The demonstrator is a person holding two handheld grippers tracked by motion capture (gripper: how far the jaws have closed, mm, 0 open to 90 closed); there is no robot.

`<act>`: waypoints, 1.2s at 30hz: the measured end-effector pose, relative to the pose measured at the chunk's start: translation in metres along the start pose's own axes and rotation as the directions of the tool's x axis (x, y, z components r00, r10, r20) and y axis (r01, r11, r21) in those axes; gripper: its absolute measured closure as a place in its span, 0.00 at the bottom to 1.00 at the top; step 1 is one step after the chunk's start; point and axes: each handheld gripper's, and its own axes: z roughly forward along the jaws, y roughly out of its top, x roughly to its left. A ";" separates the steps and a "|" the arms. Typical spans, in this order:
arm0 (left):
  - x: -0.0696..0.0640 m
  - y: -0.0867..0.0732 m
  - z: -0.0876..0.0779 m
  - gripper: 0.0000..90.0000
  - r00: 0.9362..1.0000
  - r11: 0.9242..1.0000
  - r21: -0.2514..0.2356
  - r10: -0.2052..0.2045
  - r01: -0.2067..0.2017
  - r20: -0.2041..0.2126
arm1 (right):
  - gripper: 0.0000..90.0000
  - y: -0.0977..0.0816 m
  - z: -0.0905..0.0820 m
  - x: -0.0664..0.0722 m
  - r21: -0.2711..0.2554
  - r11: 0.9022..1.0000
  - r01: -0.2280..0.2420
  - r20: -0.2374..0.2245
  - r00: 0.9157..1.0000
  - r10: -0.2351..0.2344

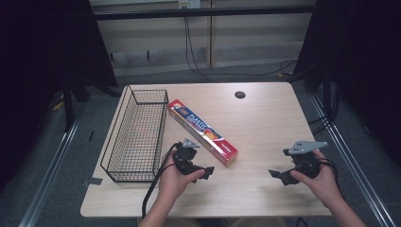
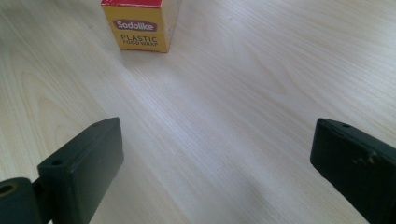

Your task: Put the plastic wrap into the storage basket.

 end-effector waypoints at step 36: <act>0.040 0.083 0.043 0.01 0.931 0.934 0.021 -0.353 0.356 -0.092 | 0.04 0.005 0.006 0.004 0.011 0.998 0.055 -0.001 0.998 -0.055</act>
